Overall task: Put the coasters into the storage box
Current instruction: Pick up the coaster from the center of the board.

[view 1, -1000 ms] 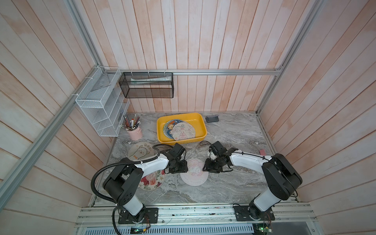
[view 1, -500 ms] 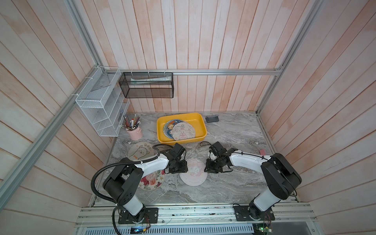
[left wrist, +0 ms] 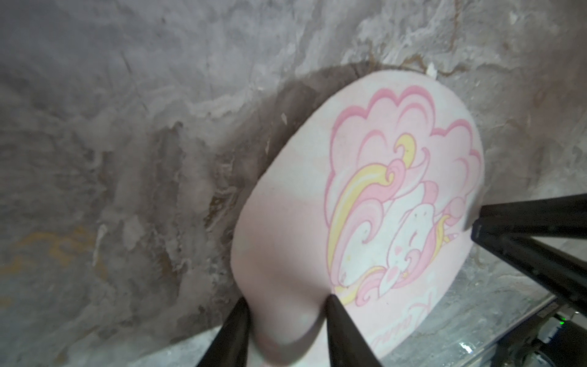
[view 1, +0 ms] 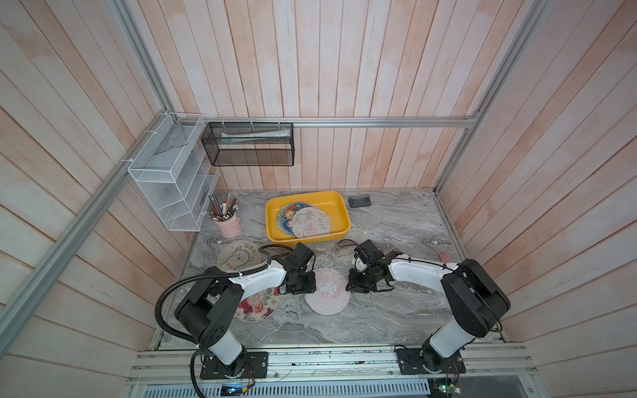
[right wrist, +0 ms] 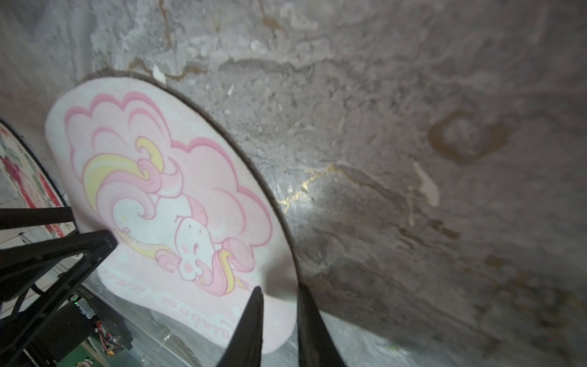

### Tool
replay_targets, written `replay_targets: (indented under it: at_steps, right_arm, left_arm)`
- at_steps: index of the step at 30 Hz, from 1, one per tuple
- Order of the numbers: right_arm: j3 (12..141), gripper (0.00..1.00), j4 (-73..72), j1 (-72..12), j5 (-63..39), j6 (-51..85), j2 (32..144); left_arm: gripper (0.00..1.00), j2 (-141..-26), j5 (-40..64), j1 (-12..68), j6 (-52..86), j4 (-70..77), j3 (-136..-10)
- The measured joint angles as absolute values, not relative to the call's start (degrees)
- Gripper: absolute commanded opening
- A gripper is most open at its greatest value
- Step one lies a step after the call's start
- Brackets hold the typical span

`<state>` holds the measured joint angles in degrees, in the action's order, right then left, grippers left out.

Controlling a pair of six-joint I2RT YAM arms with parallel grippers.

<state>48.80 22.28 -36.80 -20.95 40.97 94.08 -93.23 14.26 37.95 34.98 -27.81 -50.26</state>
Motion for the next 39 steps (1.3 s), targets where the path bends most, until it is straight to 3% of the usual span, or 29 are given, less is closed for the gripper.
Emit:
replay_targets:
  at_steps: [9,13,25,39]
  right_arm:
    - [48.80,0.22,21.71,-36.88,-21.08,41.58,94.08]
    - [48.80,0.28,21.34,-36.97,-21.08,41.85,94.08]
    - [48.16,0.54,19.86,-35.53,-22.35,41.98,92.01]
    - [44.23,0.59,18.00,-31.05,-23.92,42.06,85.80]
  left_arm:
    - [0.10,-93.23,14.28,38.06,35.22,-28.03,-50.26]
    - [0.00,-93.21,14.28,38.22,35.29,-28.23,-50.37]
    - [0.00,-88.14,12.99,38.26,34.30,-32.88,-59.20]
    - [0.00,-90.13,11.86,34.65,27.59,-34.70,-81.36]
